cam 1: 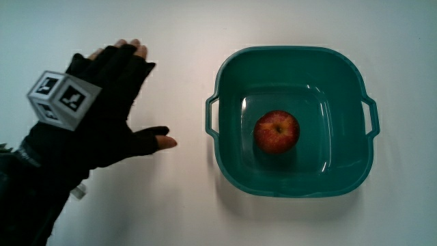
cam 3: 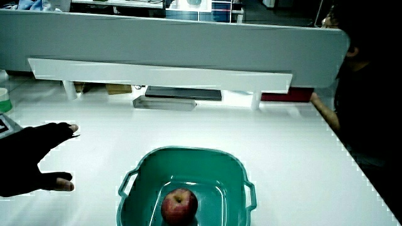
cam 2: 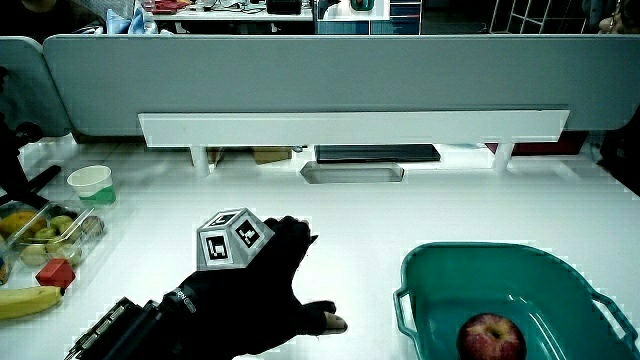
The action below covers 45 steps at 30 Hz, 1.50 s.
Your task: Pick apple from plate
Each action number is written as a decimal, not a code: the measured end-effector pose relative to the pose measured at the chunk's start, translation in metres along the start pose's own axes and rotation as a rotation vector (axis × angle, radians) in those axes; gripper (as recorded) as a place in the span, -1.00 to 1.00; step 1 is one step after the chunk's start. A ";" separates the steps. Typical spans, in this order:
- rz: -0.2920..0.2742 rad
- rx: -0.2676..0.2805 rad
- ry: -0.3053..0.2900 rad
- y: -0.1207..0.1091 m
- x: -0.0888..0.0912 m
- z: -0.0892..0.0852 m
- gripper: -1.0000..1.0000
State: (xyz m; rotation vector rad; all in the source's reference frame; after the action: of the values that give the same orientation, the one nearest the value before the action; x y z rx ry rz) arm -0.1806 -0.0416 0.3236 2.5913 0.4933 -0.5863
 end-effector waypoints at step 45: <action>-0.196 -0.236 -0.032 0.085 0.114 -0.085 0.00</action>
State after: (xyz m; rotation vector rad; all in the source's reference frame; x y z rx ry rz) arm -0.0204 -0.0449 0.3673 2.3234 0.7631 -0.5941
